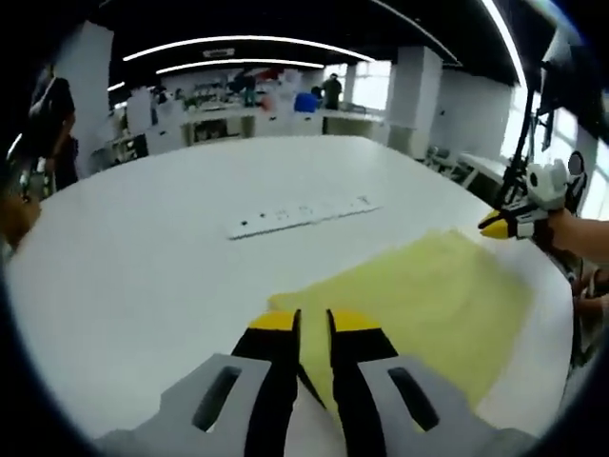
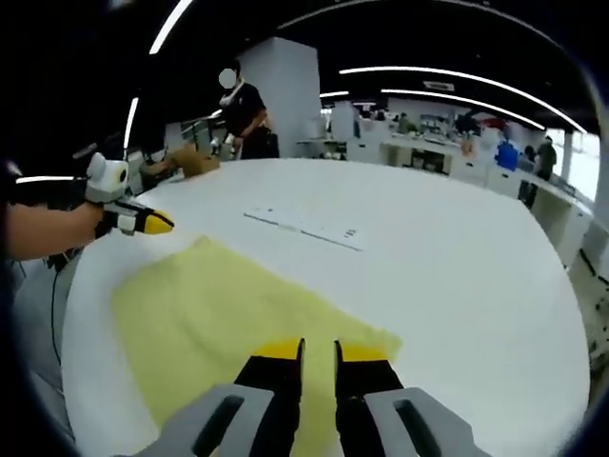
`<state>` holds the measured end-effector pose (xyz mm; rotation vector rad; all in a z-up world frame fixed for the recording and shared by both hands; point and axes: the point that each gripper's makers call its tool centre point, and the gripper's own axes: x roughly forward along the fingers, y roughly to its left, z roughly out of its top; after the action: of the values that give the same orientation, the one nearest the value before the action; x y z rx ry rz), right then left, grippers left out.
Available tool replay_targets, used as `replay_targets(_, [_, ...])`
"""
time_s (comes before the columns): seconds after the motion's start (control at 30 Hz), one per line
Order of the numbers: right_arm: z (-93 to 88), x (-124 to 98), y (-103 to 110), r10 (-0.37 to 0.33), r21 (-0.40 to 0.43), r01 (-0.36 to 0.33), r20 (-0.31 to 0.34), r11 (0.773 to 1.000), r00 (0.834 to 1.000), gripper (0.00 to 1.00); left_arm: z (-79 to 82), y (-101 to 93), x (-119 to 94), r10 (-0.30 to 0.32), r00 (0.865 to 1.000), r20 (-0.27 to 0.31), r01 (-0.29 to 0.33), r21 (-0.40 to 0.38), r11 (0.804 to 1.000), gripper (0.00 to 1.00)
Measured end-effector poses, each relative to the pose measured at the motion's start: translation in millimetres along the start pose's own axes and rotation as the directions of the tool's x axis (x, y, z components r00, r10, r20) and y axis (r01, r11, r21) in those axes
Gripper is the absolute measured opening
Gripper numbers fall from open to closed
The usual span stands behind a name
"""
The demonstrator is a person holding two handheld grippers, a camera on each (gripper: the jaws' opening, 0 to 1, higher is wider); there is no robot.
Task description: Fold the garment on the visible template until the final outline fits inside the template.
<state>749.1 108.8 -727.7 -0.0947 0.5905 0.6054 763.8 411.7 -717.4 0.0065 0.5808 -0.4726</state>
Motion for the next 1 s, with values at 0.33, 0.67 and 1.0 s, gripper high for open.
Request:
replay_targets(0.33, [-6.8,-17,6,0.005,0.056,-0.006,0.032,0.998,0.999,0.09,-16.3,-4.2,-21,-0.001,1.0,0.024,0.002,-0.056,0.998,0.11])
replay_targets(0.67, [-25.5,-32,6,-0.012,0.1,0.008,0.036,0.995,0.999,0.1,-32.7,-10.1,-39,0.004,1.0,0.021,-0.003,-0.065,0.998,0.11])
replay_targets(1.0, [-43.9,-48,14,-0.028,0.13,0.024,0.034,0.991,0.999,0.11,-51.2,-18.4,-52,-0.002,1.0,0.014,0.003,-0.072,0.997,0.11])
